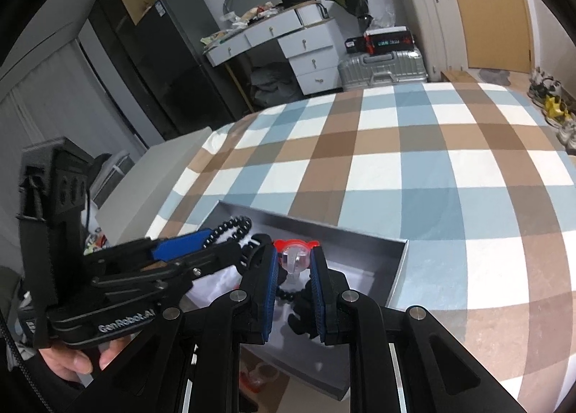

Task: Organize jewelry
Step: 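Carry the bracelet and red ring into the box and open both tools, then move both tools back to the remaining items beside the box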

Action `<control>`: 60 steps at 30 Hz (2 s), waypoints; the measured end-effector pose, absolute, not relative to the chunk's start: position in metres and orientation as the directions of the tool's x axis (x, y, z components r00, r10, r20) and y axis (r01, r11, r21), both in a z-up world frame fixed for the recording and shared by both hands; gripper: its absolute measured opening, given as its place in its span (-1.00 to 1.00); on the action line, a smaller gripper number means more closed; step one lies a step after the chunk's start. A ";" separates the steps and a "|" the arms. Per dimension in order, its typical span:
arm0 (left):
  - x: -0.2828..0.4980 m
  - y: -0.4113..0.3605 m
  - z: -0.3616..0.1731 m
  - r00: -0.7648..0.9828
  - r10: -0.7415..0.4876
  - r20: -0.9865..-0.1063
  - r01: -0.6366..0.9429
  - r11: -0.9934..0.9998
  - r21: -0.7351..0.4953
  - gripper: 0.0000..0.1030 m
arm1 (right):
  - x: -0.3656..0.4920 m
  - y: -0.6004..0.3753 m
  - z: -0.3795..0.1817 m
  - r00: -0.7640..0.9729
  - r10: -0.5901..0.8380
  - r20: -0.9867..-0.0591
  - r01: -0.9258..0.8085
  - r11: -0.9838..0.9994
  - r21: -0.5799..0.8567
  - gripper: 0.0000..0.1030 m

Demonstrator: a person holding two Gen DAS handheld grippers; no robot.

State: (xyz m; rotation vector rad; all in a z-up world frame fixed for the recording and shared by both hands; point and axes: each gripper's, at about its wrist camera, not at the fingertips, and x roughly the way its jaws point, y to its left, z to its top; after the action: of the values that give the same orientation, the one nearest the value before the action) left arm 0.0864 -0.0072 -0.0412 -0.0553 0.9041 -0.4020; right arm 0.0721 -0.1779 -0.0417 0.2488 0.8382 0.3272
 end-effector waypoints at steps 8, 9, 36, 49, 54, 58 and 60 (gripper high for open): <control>0.085 -0.003 -0.038 0.533 -0.400 -0.746 0.316 0.912 -0.263 -0.09 | 0.069 -0.181 -0.037 0.635 0.380 -0.672 -0.184 0.920 0.347 -0.62; 0.083 -0.003 -0.037 0.540 -0.396 -0.743 0.315 0.914 -0.258 0.05 | 0.068 -0.182 -0.036 0.639 0.378 -0.670 -0.181 0.921 0.346 -0.62; 0.029 0.017 -0.024 0.645 -0.383 -0.662 0.385 0.910 -0.151 0.62 | -0.011 -0.173 0.002 0.758 0.290 -0.584 -0.233 0.957 0.172 0.55; 0.020 0.044 -0.018 0.666 -0.386 -0.638 0.354 0.917 -0.184 0.94 | -0.056 -0.154 -0.050 0.558 0.259 -0.788 -0.241 0.960 0.145 0.55; 0.018 0.046 -0.020 0.660 -0.386 -0.644 0.357 0.916 -0.184 0.95 | -0.060 -0.143 -0.071 0.496 0.198 -0.846 -0.282 0.958 0.058 0.51; 0.019 0.044 -0.026 0.636 -0.385 -0.669 0.359 0.915 -0.185 0.95 | -0.062 -0.131 -0.082 0.466 0.170 -0.868 -0.318 0.948 0.015 0.43; 0.019 0.043 -0.028 0.619 -0.392 -0.680 0.368 0.910 -0.189 0.95 | -0.061 -0.126 -0.086 0.458 0.155 -0.875 -0.336 0.942 -0.009 0.32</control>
State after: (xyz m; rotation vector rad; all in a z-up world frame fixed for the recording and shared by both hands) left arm 0.0189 0.0427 -0.0279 -0.0318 0.7900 -0.4372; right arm -0.0606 -0.1260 -0.0863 -0.1905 1.0537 0.3043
